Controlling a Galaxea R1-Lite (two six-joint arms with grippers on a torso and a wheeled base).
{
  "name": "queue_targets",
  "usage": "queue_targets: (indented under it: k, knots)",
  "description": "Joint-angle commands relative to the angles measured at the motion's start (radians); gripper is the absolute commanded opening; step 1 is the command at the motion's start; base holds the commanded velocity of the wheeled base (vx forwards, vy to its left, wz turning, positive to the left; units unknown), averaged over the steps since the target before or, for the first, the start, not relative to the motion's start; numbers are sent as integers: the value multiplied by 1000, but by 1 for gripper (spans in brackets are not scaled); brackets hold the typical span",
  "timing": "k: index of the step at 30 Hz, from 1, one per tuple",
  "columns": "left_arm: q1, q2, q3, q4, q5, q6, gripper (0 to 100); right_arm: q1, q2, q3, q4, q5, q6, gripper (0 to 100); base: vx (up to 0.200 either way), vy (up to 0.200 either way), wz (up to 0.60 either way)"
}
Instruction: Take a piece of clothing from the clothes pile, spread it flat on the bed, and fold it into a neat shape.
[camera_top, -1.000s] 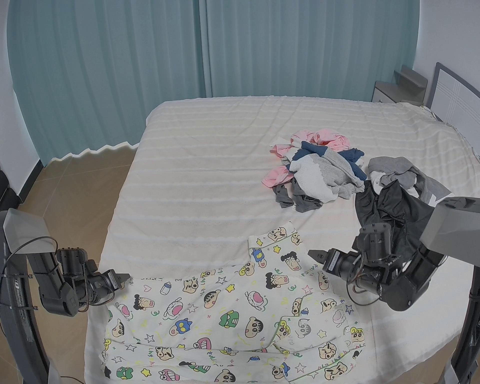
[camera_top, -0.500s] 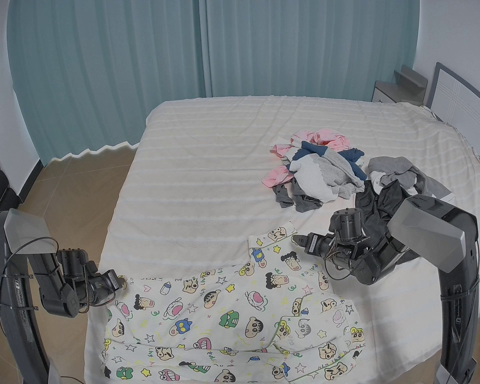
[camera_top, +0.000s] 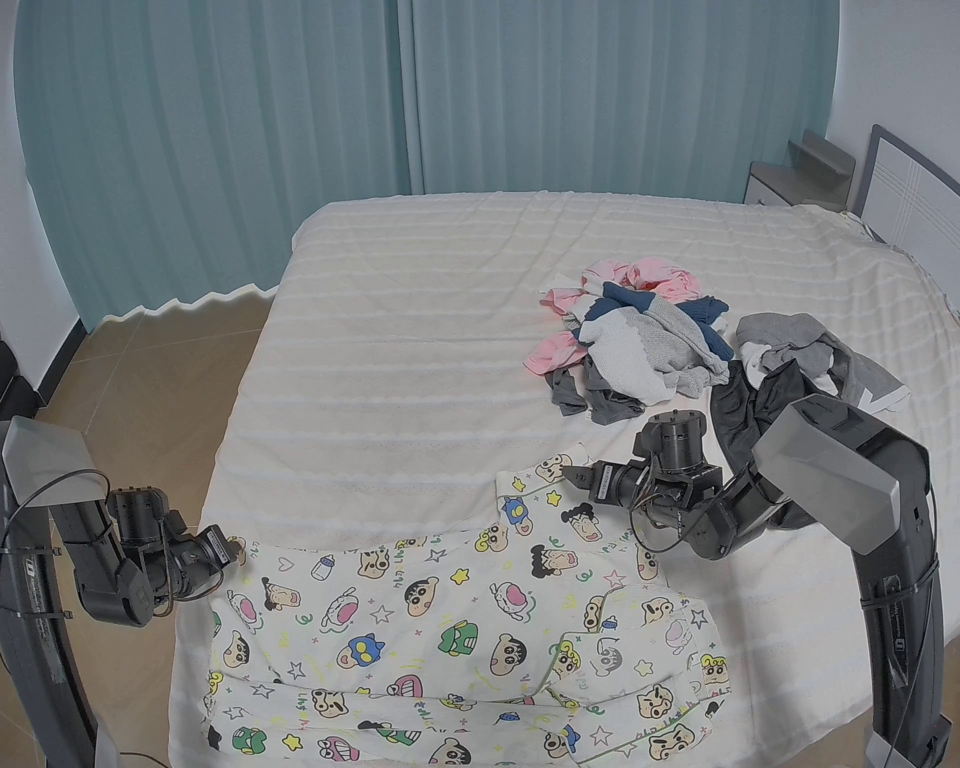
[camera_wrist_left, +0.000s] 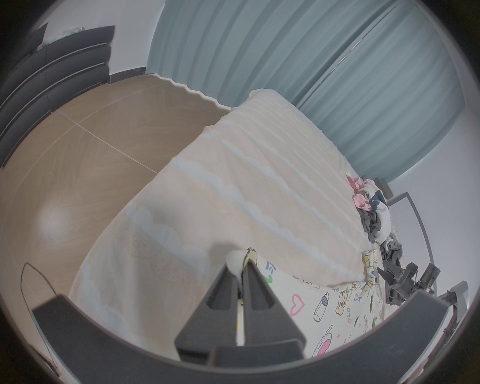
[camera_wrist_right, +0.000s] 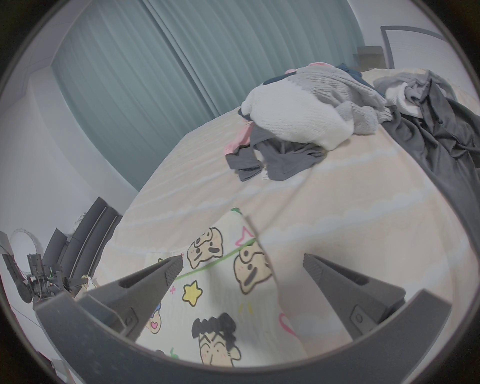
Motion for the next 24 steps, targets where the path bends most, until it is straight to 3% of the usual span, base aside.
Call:
queue_targets:
  k: [1,11,12,21,24]
  knots:
    - [6,1,-1,0,1,-1,0,21,63,-60,5,-9,-3,100,0,0,0]
    - [6,2,0,0,1,-1,0,59,76,-88,41,-10,-2,100,0,0,0]
    - [6,2,0,0,1,-1,0,67,76,-91,37,-12,0,0,0,0,0]
    - [-2,-2,8,0,5,3,0,68,74,-115,29,-64,6,0,0,0,0]
    - [-13,-5,-3,0,45,4,0,67,74,-112,2,-84,8,0,0,0,0]
